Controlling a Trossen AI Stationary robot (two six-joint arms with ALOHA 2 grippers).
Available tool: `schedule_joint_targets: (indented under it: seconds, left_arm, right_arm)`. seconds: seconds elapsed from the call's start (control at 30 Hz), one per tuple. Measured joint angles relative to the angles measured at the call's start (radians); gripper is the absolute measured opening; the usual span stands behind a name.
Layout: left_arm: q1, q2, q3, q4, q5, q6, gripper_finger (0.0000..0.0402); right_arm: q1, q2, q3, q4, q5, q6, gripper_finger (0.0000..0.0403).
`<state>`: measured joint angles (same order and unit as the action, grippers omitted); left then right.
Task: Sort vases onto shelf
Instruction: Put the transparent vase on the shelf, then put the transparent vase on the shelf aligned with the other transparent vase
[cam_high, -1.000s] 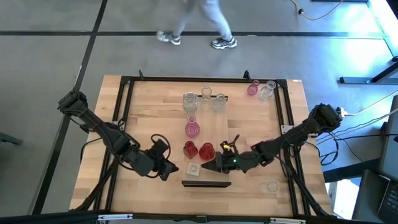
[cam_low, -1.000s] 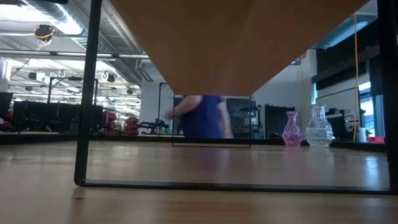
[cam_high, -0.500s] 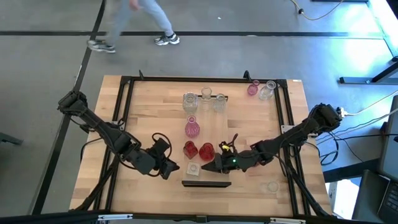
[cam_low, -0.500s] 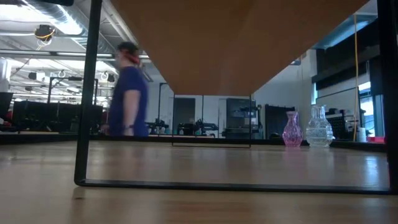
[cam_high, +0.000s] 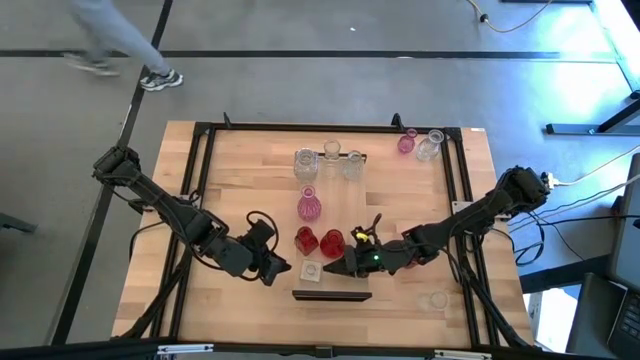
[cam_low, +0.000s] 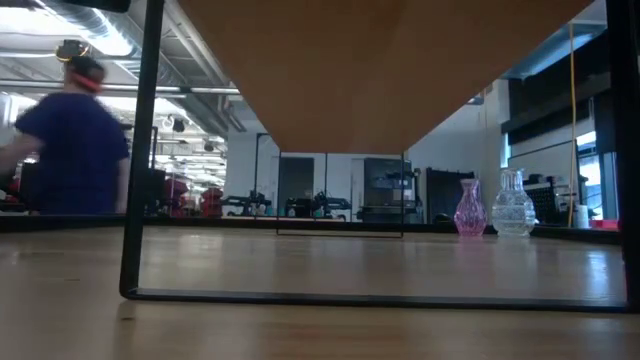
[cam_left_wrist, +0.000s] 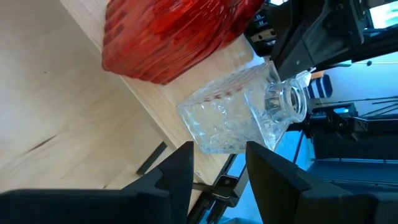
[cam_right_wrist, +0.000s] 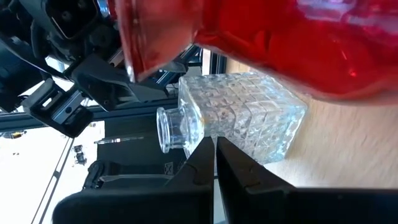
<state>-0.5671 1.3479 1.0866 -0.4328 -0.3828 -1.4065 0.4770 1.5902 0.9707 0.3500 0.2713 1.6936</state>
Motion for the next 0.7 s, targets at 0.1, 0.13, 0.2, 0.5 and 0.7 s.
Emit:
schedule_joint_targets:
  seconds: [0.1, 0.13, 0.2, 0.5, 0.7]
  left_arm:
    - [-0.001, 0.0, 0.0, 0.0, 0.0, -0.001, 0.0139]
    - [-0.001, 0.0, 0.0, 0.0, 0.0, -0.001, 0.0139]
    - [-0.006, 0.0, 0.0, 0.0, -0.004, -0.004, 0.0139]
    - [-0.014, 0.0, 0.001, -0.001, -0.031, 0.014, 0.0139]
    - [-0.01, 0.0, 0.001, -0.004, -0.033, 0.067, 0.0139]
  right_arm:
    - [0.001, -0.002, 0.0, -0.001, 0.024, 0.0, 0.0005]
    - [0.002, -0.008, 0.0, -0.006, 0.023, -0.003, 0.0005]
    - [0.012, -0.027, 0.0, -0.013, 0.024, -0.02, 0.0005]
    - [0.067, -0.253, 0.0, -0.398, 0.087, -0.046, 0.0001]
    - [0.161, -0.432, 0.007, -0.865, 0.153, 0.045, 0.0001]
